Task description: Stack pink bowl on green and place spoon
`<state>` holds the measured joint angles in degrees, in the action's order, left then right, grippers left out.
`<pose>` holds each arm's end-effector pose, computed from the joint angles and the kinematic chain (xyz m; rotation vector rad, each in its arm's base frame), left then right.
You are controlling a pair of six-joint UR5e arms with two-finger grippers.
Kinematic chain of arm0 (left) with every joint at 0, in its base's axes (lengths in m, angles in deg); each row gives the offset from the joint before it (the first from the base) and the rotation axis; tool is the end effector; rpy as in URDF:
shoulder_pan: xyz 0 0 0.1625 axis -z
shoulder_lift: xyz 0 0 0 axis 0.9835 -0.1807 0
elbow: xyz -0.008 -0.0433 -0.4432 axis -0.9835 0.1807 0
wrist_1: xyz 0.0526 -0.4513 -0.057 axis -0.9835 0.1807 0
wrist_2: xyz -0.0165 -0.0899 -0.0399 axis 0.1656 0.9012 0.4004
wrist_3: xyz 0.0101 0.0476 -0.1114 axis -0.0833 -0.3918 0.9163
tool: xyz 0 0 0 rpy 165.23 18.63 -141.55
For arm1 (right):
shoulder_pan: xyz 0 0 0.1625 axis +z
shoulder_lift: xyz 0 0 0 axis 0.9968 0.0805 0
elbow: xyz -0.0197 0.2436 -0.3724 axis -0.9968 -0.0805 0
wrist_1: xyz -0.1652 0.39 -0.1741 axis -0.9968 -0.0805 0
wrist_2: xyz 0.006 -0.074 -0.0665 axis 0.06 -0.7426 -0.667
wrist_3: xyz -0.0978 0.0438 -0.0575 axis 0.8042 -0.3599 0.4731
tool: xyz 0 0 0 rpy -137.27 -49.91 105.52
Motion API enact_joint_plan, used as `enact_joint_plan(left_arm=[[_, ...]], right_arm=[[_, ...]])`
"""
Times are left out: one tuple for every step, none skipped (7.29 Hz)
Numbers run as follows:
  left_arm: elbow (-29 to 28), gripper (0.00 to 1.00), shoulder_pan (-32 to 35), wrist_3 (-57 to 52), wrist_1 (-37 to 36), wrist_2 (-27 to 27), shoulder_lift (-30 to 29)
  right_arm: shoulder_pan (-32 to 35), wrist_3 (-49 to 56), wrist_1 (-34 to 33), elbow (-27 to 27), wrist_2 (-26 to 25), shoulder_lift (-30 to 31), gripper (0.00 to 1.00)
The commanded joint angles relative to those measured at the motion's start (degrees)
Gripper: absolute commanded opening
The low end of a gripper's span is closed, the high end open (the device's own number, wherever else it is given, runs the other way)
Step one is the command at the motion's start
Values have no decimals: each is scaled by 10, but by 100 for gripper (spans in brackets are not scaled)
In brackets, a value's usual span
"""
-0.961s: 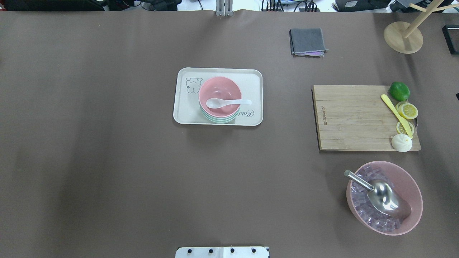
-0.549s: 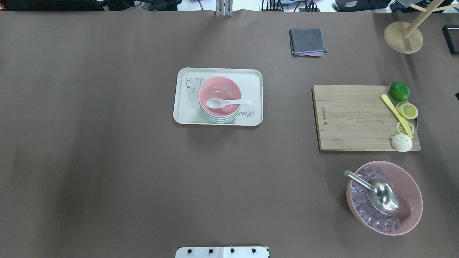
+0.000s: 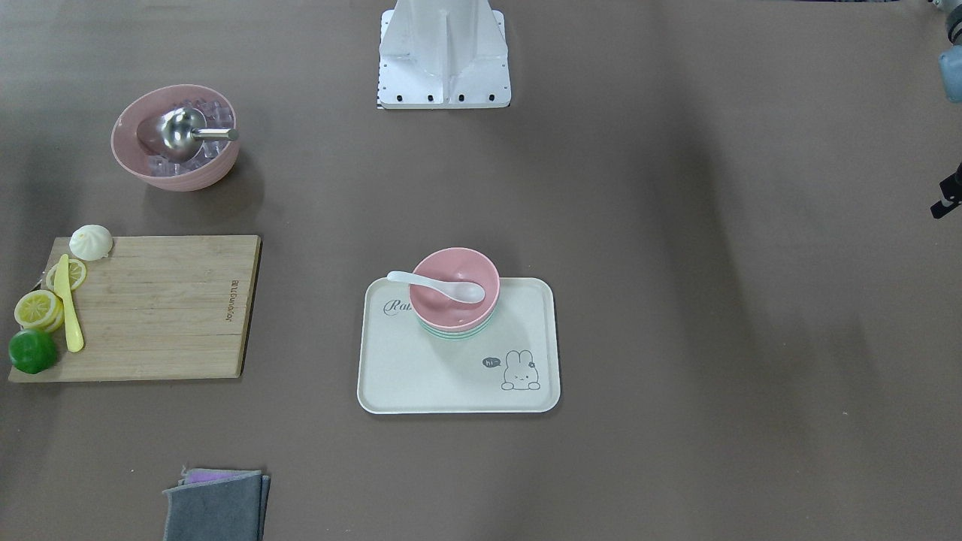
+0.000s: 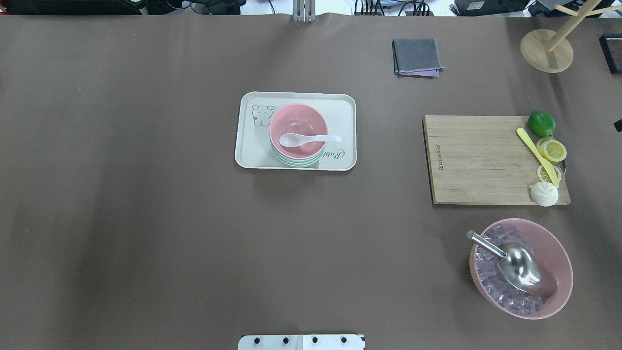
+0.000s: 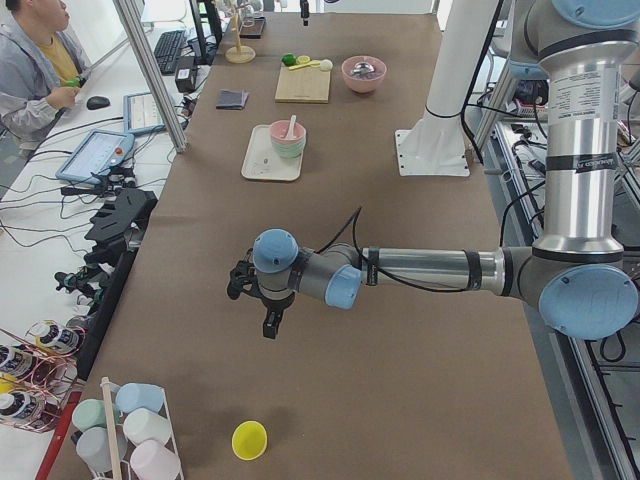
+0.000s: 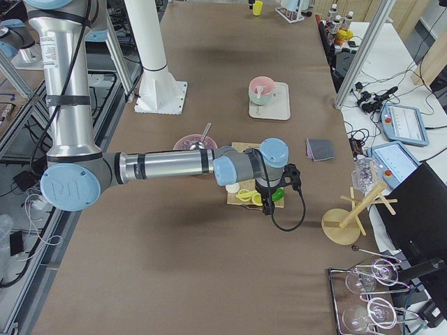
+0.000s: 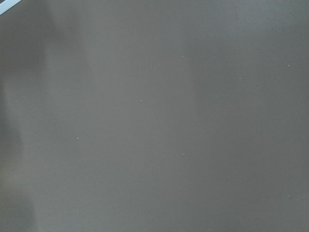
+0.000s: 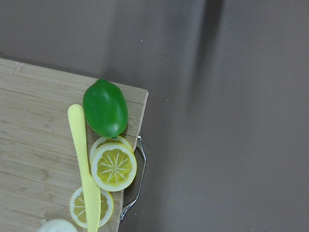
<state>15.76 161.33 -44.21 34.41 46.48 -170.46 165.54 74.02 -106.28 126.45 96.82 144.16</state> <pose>0.0303 -0.5293 0.6682 0.1717 0.8248 0.1358 -0.0532 -0.5724 0.6211 0.1288 -0.8269 -0.1806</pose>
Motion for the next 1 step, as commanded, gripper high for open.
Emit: enact_joint_plan(left_arm=[[5, 98, 1, 1, 0, -1, 0]], right_arm=[[0, 0, 1, -1, 0, -2, 100]])
